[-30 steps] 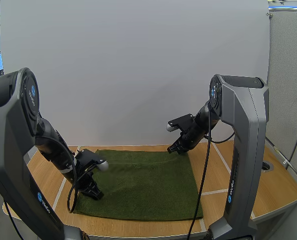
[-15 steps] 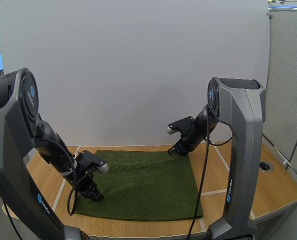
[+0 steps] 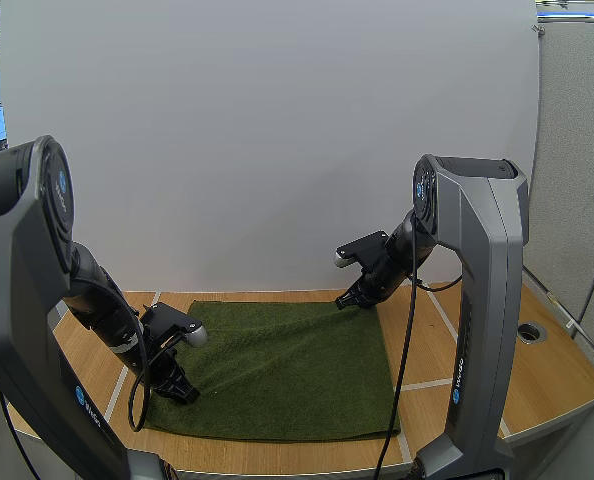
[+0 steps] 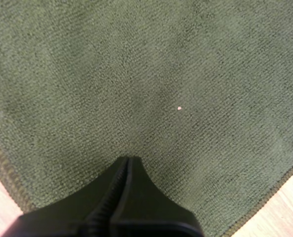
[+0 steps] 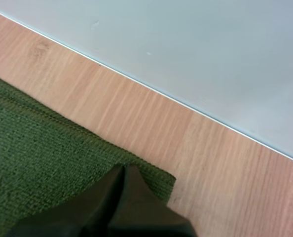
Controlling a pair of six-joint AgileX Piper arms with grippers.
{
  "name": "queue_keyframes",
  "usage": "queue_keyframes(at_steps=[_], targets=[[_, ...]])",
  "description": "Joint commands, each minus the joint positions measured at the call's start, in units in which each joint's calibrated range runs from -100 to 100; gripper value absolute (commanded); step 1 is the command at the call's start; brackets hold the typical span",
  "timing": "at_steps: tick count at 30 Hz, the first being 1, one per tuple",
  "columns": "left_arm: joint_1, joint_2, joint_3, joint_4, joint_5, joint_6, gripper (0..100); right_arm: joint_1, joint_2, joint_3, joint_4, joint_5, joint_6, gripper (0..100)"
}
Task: Fold the towel
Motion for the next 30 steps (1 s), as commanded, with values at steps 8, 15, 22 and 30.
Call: queue_keyframes(at_steps=[8, 15, 22, 30], targets=[[0.38, -0.89, 0.82, -1.35, 1.43, 2.95, 0, -0.64, -9.78, 0.04, -0.68, 11.8, 1.52, 0], [0.38, -7.0, -1.74, -5.2, 8.72, 3.99, 0, -2.62, -14.23, 0.04, -0.68, 22.98, 4.85, 0], [0.38, -13.52, -6.8, -9.84, 19.27, 3.39, 0, -2.94, -14.1, 0.04, -0.8, 30.68, 6.59, 0], [0.38, -14.89, -8.91, -10.21, 4.75, -0.2, 0, -2.94, -14.1, 0.04, -1.15, 41.16, 8.59, 0]])
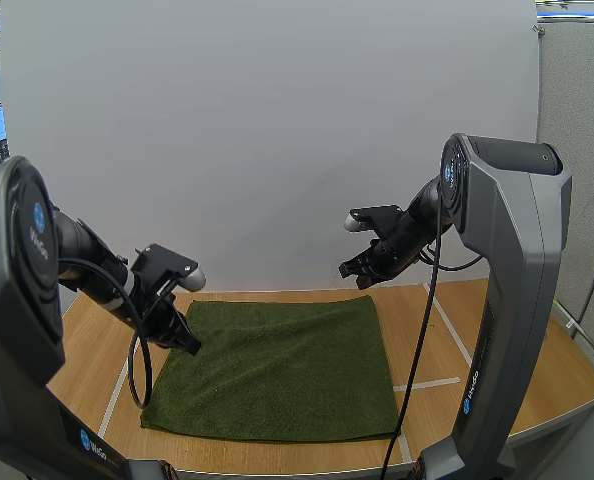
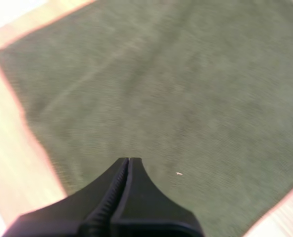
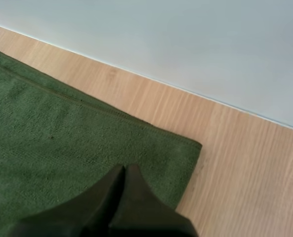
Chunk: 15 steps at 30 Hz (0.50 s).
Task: Fold the towel
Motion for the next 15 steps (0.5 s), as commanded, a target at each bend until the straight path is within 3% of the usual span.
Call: queue_keyframes(at_steps=[1, 8, 15], targets=[[0.08, -0.49, -2.62, -1.3, -12.33, -3.2, 0, -0.2, -0.62, 0.02, -0.58, 15.32, 1.16, 0], [0.08, 8.26, -13.62, -1.3, -11.69, -3.2, 0, 0.28, -1.21, 3.54, 0.73, 38.2, 1.05, 0], [-0.42, 20.63, -26.0, -1.83, -7.52, -3.0, 0, 5.53, -9.24, 15.0, 1.09, 38.36, -1.22, 0]])
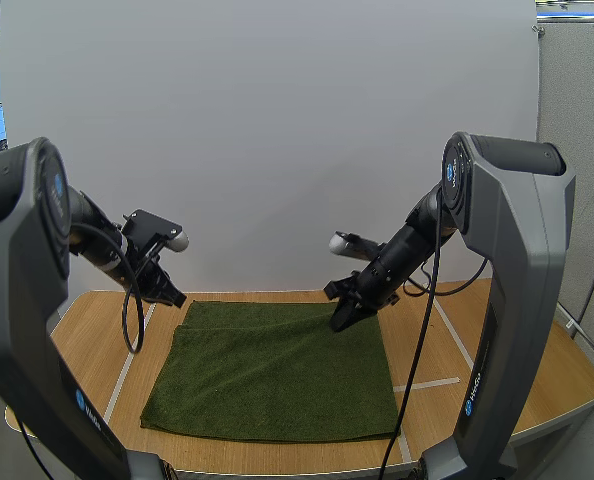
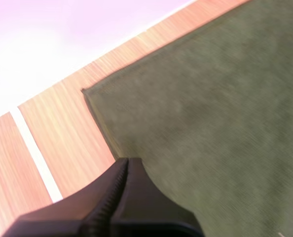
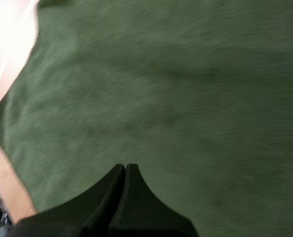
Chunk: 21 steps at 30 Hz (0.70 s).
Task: Fold the towel
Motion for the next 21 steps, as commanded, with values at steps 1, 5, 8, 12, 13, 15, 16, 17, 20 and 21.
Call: queue_keyframes(at_steps=[1, 5, 8, 12, 13, 15, 16, 17, 20, 21], targets=[[-0.57, 10.74, -11.07, -1.38, 3.92, -0.28, 0, 5.84, -9.72, 12.4, 0.51, 2.32, -2.57, 0], [-2.9, 15.24, -14.39, -0.47, 3.33, -0.28, 0, 9.82, -14.35, 17.56, -1.06, -4.6, -2.66, 0], [-4.73, 18.1, -15.84, -0.47, -0.07, -0.36, 0, 12.19, -16.09, 20.69, -1.37, -8.08, -2.57, 0], [-6.15, 22.41, -18.55, -0.47, -0.35, -0.46, 0, 14.38, -16.29, 23.21, -3.39, -11.44, -1.77, 0], [-6.35, 23.52, -19.34, -0.47, -0.35, -0.54, 0, 15.13, -16.29, 24.3, -3.75, -13.19, -1.67, 0], [-6.62, 25.65, -21.1, -0.61, 0.52, -0.54, 0, 15.86, -16.29, 25.66, -4.0, -15.6, -1.67, 0], [-6.62, 26.56, -21.81, -0.61, 1.05, -0.54, 0, 16.21, -16.29, 26.23, -4.48, -17.1, -1.57, 0], [-6.79, 27.6, -23.01, -0.61, 2.62, -0.54, 0, 16.42, -16.29, 26.63, -5.16, -18.59, -1.25, 0], [-7.09, 30.29, -25.54, -0.85, 5.76, -0.54, 0, 16.52, -16.29, 27.22, -6.06, -21.15, -1.04, 0], [-7.27, 30.89, -25.98, -0.85, 5.76, -0.54, 0, 16.52, -16.29, 27.22, -6.22, -21.56, -1.04, 0]])
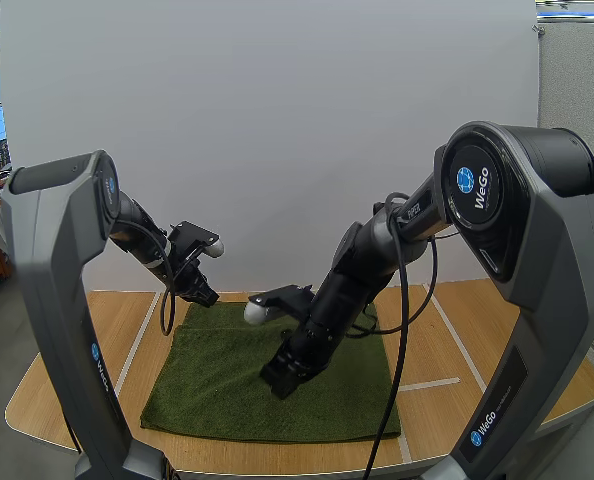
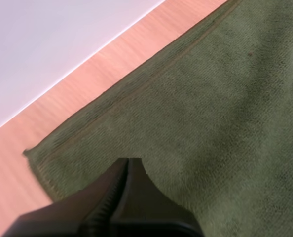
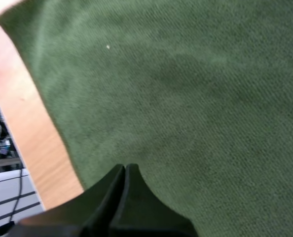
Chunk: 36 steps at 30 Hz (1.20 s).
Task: Fold the towel
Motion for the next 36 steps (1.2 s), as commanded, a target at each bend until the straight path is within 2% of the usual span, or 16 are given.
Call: queue_keyframes(at_steps=[1, 9, 23, 36], targets=[[-1.1, 5.31, -5.13, -0.85, 5.1, -0.33, 0, 0.64, -0.91, 1.8, -2.63, -6.98, 0.66, 0], [-3.09, 8.66, -5.93, 0.25, -0.26, -0.33, 0, 0.64, 0.27, 1.8, -2.35, -10.64, 0.66, 0], [-3.35, 12.22, -7.85, 0.62, 0.78, -0.33, 0, 2.18, 6.81, 1.94, -3.31, -10.76, 0.8, 0], [-3.35, 12.22, -7.85, 0.63, -3.41, -0.33, 0, 2.44, 6.51, 8.88, -6.76, -9.01, 0.7, 0]])
